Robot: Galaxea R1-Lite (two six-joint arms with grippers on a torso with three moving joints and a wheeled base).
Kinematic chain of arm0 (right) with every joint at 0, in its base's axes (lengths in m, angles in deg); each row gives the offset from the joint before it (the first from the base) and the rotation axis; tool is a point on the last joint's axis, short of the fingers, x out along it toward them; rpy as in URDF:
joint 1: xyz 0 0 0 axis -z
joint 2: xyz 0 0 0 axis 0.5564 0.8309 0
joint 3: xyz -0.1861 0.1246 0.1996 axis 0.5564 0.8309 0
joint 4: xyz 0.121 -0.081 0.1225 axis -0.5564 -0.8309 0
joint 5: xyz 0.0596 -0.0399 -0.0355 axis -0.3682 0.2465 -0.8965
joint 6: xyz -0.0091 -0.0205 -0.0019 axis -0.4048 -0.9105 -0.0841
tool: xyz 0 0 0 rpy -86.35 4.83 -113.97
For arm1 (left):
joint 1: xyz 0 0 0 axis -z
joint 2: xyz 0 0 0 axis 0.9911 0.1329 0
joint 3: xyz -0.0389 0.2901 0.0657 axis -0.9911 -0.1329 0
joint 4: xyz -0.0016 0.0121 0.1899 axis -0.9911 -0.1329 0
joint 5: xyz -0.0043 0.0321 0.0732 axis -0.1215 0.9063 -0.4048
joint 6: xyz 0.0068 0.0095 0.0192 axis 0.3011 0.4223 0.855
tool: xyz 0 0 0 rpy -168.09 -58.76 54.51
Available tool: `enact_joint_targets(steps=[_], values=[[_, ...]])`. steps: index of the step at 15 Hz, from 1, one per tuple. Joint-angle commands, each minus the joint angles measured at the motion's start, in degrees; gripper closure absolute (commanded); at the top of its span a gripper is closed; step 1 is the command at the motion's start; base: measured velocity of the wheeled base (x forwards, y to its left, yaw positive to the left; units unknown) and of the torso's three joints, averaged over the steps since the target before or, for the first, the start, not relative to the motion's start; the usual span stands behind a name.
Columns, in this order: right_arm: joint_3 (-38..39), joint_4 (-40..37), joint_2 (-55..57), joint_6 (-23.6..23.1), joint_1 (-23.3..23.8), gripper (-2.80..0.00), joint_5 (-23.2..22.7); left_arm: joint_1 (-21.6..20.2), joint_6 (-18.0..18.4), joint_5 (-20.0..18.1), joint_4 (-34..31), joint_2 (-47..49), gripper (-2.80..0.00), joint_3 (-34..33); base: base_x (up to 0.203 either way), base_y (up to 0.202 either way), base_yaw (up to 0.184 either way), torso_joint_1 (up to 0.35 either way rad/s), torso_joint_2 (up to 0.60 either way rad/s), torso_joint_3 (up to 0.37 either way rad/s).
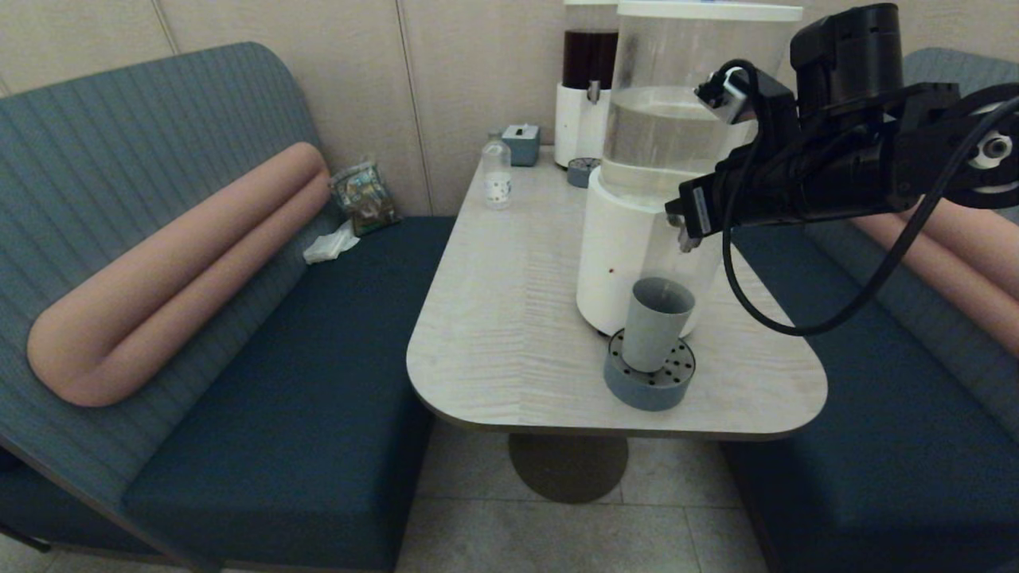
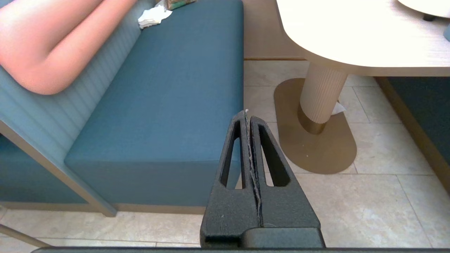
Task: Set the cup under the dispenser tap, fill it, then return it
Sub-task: Turn off the faucet
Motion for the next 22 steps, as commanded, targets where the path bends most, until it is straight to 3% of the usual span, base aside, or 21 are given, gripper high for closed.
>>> enact_joint_targets(steps=[1,22], values=[[-0.6,-0.1,1.0,-0.1,-0.1,0.0,1.0,0.0,0.0,0.0,0.0,0.0,0.0,0.0,0.0,0.0,0.0,0.0,0.0,0.0],[-2.0,-0.1,1.6,0.0,1.0,0.0,2.1,0.0,0.0,0.0,0.0,0.0,0.0,0.0,0.0,0.0,0.0,0.0,0.0,0.0]])
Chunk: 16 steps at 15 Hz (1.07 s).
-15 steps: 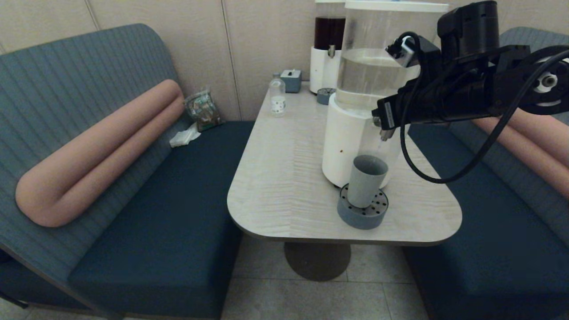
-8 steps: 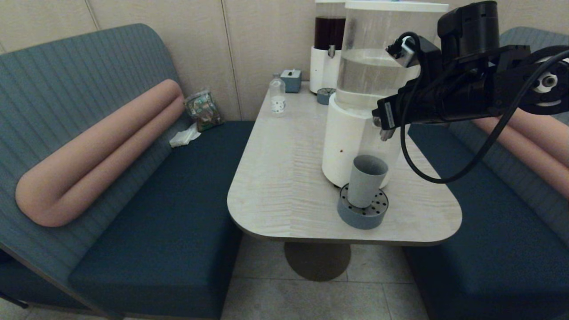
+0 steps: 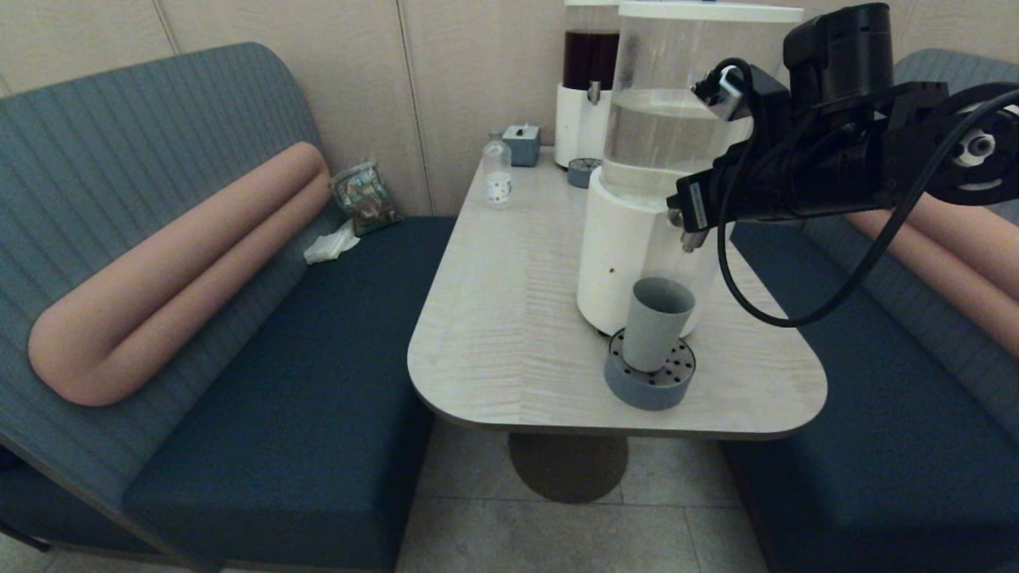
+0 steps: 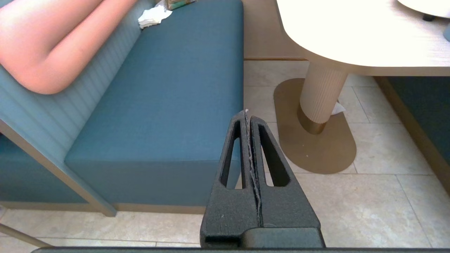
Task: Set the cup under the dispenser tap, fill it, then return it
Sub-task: Turn off the faucet
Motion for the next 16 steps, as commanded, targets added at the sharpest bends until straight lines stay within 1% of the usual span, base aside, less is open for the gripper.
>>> enact_joint_targets(steps=[1,6,16], values=[[0.0,-0.2,0.2,-0.1,0.0,0.0,0.1,0.0,0.0,0.0,0.0,0.0,0.0,0.0,0.0,0.0,0.0,0.0,0.0,0.0],[-0.6,-0.2,0.4,-0.1,0.5,0.0,0.1,0.0,0.0,0.0,0.0,0.0,0.0,0.0,0.0,0.0,0.0,0.0,0.0,0.0],[-0.6,-0.1,0.5,-0.2,3.3,0.0,-0.3,0.0,0.0,0.0,0.0,0.0,0.0,0.0,0.0,0.0,0.0,0.0,0.0,0.0]])
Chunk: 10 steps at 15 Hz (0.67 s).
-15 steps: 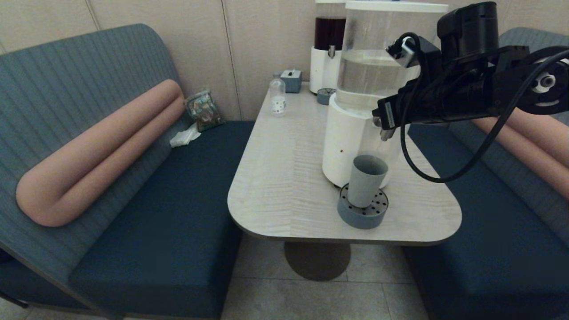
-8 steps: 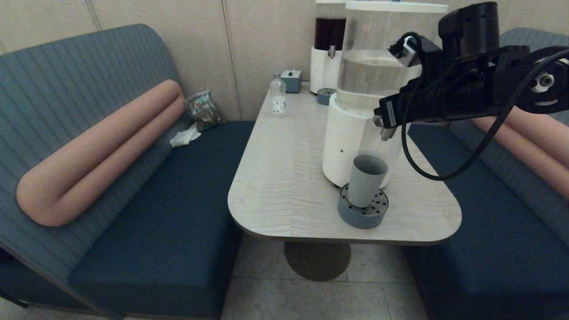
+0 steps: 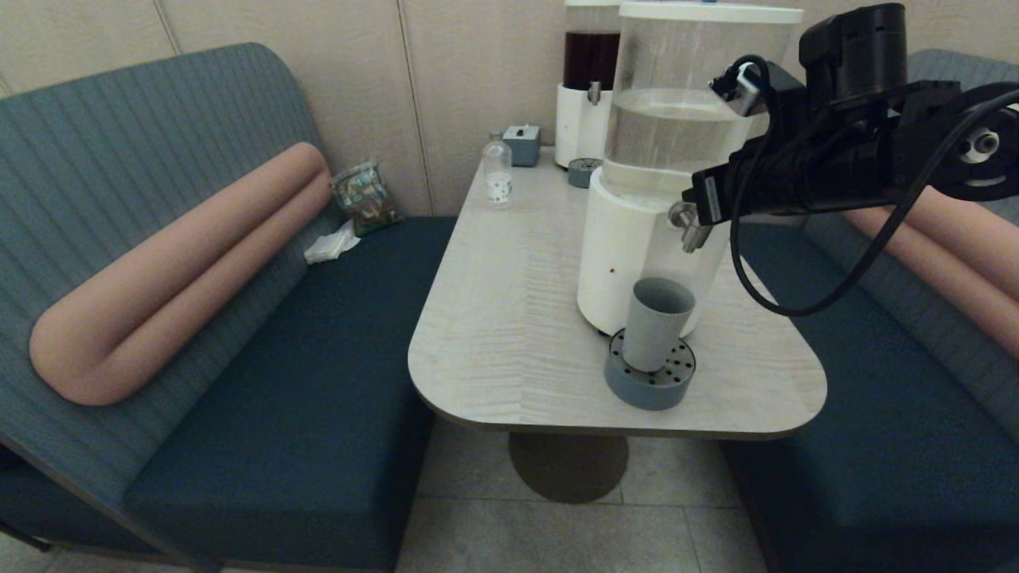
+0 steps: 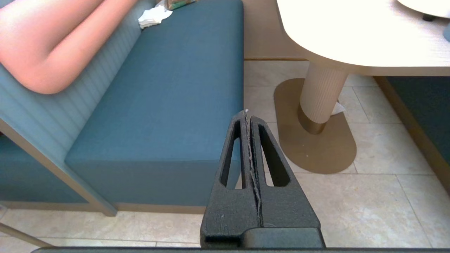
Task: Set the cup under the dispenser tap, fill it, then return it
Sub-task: Turn off the faucet
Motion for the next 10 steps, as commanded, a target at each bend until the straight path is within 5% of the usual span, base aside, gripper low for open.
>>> enact_joint_targets(steps=[1,10], values=[[-0.1,-0.2,-0.1,0.0,0.2,0.0,0.0,0.0,0.0,0.0,0.0,0.0,0.0,0.0,0.0,0.0,0.0,0.0,0.0,0.0],[1.6,-0.4,-10.9,0.5,-2.6,0.0,-0.9,0.0,0.0,0.0,0.0,0.0,0.0,0.0,0.0,0.0,0.0,0.0,0.0,0.0]])
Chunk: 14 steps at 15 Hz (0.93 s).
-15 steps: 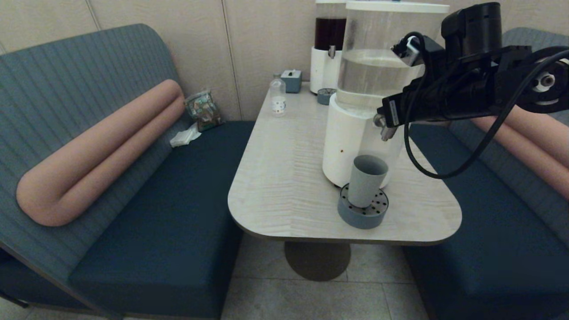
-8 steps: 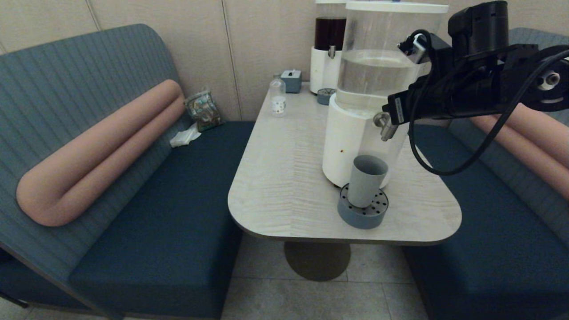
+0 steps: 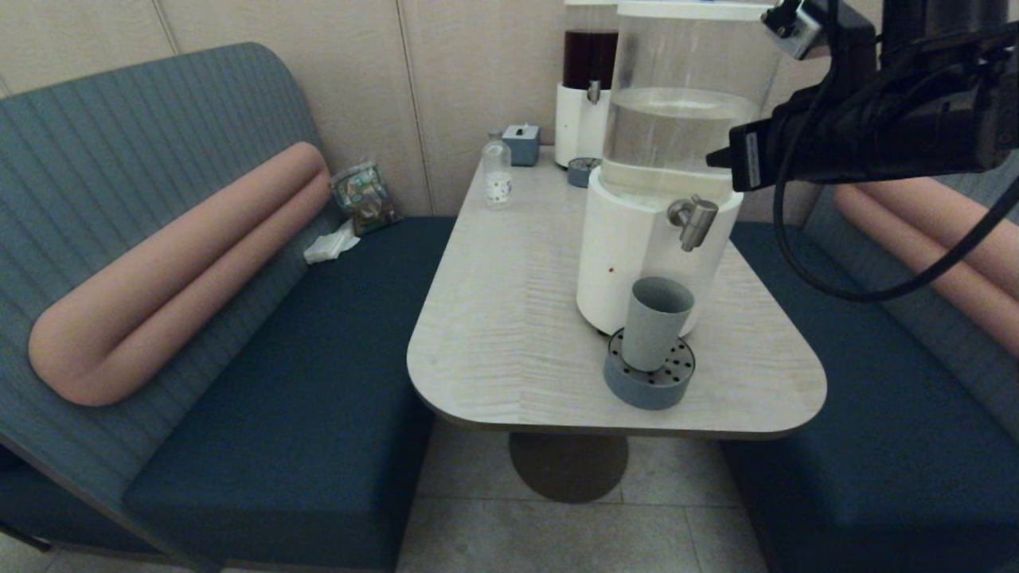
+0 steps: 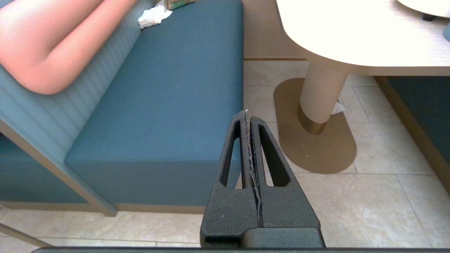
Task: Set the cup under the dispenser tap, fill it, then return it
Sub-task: Turn off the faucet, then place the cup next to the water dispenser
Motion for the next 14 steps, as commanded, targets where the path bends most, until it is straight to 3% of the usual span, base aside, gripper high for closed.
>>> enact_joint_targets(steps=[1,7,11,14], values=[[0.9,0.1,-5.2,0.0,-0.5,0.0,-0.1,0.0,0.0,0.0,0.0,0.0,0.0,0.0,0.0,0.0,0.0,0.0,0.0,0.0],[13.7,0.3,-25.6,0.0,0.5,0.0,0.6,0.0,0.0,0.0,0.0,0.0,0.0,0.0,0.0,0.0,0.0,0.0,0.0,0.0],[28.7,-0.1,-44.0,-0.6,13.8,0.0,0.5,0.0,0.0,0.0,0.0,0.0,0.0,0.0,0.0,0.0,0.0,0.0,0.0,0.0],[40.0,0.2,-57.9,-0.8,18.3,0.0,0.2,0.0,0.0,0.0,0.0,0.0,0.0,0.0,0.0,0.0,0.0,0.0,0.0,0.0]])
